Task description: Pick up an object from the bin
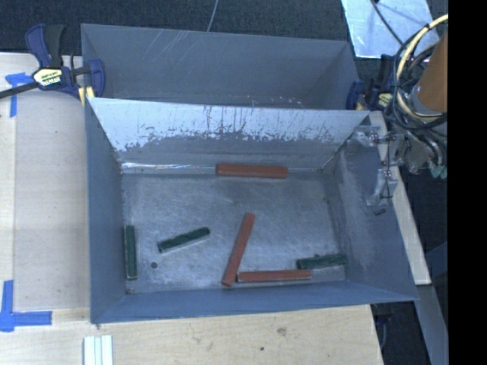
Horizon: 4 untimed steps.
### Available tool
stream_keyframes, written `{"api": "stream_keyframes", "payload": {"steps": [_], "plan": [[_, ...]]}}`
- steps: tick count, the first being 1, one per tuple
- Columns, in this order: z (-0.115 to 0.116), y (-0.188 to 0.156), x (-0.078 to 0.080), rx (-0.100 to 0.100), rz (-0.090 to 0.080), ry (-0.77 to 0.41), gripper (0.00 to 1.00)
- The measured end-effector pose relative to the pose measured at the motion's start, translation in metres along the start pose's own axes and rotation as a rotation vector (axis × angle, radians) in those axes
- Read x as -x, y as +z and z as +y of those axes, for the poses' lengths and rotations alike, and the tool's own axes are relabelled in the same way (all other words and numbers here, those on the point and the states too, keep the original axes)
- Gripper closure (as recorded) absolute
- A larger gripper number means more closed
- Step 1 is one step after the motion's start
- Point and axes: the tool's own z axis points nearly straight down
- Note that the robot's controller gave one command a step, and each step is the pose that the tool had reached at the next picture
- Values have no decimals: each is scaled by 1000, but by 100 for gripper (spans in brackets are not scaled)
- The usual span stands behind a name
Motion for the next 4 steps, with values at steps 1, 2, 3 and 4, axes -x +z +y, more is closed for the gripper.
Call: {"api": "stream_keyframes", "payload": {"steps": [1, 2, 3, 4], "plan": [[2, -19, -14, -2, -3, -38, 0], [-2, -46, -4, -6, -11, -166, 0], [11, 10, -13, -6, -15, -179, 0], [50, 118, -28, -6, -10, -110, 0]]}}
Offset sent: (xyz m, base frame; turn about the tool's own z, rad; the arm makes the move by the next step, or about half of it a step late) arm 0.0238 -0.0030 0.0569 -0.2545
